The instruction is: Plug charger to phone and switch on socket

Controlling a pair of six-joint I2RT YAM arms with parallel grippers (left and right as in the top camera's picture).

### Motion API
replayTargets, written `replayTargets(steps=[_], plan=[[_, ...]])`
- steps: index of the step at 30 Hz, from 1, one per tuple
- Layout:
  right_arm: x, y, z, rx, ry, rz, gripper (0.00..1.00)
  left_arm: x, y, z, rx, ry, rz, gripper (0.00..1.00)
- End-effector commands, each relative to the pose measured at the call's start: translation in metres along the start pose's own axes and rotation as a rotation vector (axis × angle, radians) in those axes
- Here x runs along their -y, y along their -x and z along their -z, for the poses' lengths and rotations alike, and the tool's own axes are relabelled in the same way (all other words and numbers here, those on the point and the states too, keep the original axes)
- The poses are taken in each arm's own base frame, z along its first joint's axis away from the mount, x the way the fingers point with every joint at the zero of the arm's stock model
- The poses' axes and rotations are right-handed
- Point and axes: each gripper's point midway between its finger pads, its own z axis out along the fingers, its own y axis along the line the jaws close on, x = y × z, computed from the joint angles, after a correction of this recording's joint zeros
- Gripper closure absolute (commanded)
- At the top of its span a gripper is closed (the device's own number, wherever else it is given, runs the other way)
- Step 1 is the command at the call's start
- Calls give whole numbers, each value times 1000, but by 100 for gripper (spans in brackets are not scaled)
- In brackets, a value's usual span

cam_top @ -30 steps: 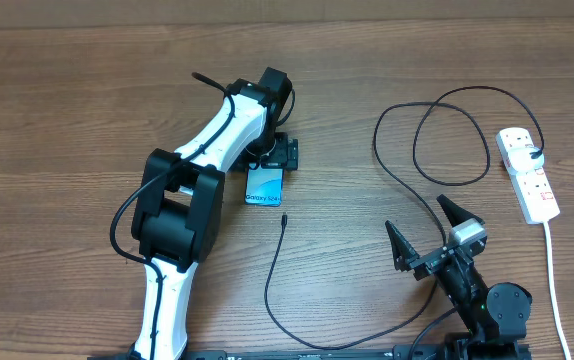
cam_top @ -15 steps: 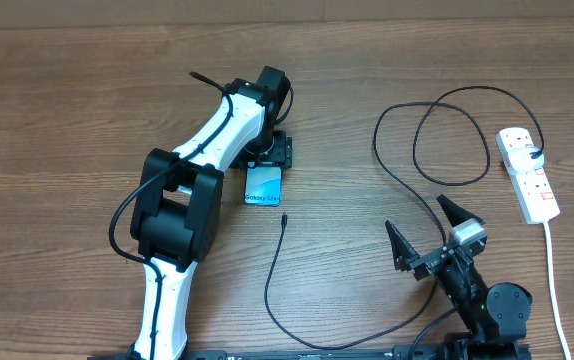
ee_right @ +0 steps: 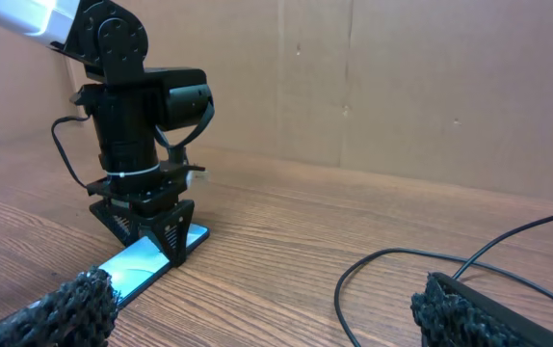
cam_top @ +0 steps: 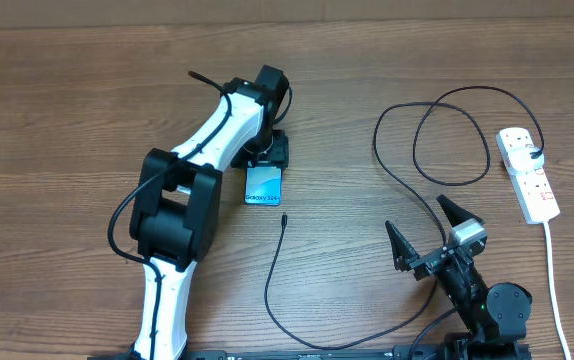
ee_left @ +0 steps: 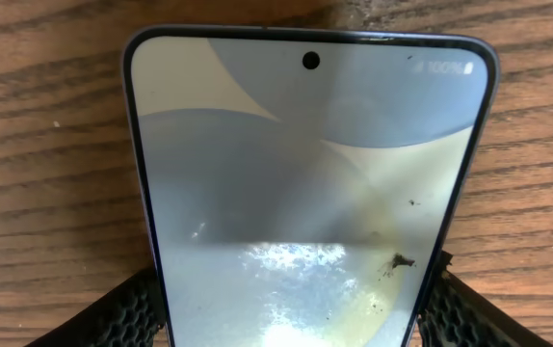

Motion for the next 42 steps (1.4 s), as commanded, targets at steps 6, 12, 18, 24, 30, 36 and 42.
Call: replayTargets(steps=[6, 12, 18, 24, 30, 36, 42], plan=[[-1, -2, 0, 3, 6, -4, 0, 23, -18, -11, -156, -192, -31, 39], [-1, -2, 0, 3, 6, -4, 0, 33, -21, -1, -197, -317, -42, 38], [-4, 18, 1, 82, 21, 35, 0, 40, -28, 11, -245, -456, -68, 37], [-14, 22, 2, 97, 77, 45, 0, 47, -35, 21, -276, -558, -103, 36], [-39, 27, 6, 122, 221, 64, 0, 57, -35, 27, -282, -623, -100, 36], [-43, 25, 7, 70, 259, -263, 0, 57, -35, 27, -279, -623, -107, 36], [-45, 49, 11, 71, 263, -313, 0, 57, -34, 27, -275, -624, -109, 36]])
